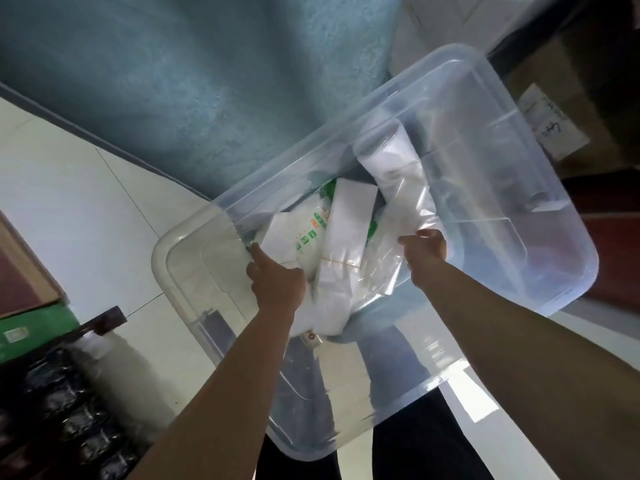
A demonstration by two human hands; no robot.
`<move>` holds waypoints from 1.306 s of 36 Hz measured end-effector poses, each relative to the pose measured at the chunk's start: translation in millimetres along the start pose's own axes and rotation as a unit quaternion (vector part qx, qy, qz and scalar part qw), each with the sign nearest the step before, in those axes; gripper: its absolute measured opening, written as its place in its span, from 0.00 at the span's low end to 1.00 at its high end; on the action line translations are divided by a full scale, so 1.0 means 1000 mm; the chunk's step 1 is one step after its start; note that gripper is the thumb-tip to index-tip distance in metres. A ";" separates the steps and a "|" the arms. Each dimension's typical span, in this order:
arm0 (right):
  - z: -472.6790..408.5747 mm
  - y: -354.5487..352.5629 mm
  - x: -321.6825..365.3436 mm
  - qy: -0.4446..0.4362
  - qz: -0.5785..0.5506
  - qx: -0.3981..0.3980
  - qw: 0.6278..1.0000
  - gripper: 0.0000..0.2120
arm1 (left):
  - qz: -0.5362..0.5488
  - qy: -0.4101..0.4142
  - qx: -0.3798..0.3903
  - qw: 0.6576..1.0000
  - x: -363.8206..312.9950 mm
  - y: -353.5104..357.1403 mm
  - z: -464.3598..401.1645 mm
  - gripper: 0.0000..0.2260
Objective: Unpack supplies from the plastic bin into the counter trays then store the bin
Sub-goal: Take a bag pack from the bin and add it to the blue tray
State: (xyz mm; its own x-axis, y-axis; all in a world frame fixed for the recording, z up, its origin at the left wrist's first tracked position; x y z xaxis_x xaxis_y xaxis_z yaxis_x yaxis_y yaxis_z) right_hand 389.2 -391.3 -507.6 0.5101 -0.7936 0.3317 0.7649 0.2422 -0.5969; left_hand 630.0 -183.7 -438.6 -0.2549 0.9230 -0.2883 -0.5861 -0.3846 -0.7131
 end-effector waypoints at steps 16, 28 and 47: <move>-0.001 0.020 0.013 -0.044 0.060 0.064 0.995 0.10 | 0.023 0.020 -0.027 0.999 -0.011 0.009 0.010 0.21; 0.068 -0.036 0.028 -0.041 0.024 0.193 0.980 0.09 | 0.131 0.011 0.047 0.990 -0.020 -0.046 0.075 0.28; 0.234 -0.149 0.085 -0.138 -0.004 0.329 0.934 0.12 | 0.366 0.018 0.072 0.928 -0.015 -0.194 0.226 0.19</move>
State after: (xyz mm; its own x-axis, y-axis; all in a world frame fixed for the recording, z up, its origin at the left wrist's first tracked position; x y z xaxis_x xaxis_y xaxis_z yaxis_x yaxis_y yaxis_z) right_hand 410.6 -364.6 -219.4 0.5159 -0.6453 0.5634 0.7993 0.5992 -0.0455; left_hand 573.5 -125.4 -151.7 -0.6013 0.4124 -0.6843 -0.3633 -0.9040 -0.2255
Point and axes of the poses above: each hand's wrist, its own z-axis away from the middle knuckle, its own y-axis out of the palm, x = y × z, the point moved 10 cm from there along -z, towards the middle knuckle, and after that the axes turned 10 degrees about -x, right-handed, at the moved point
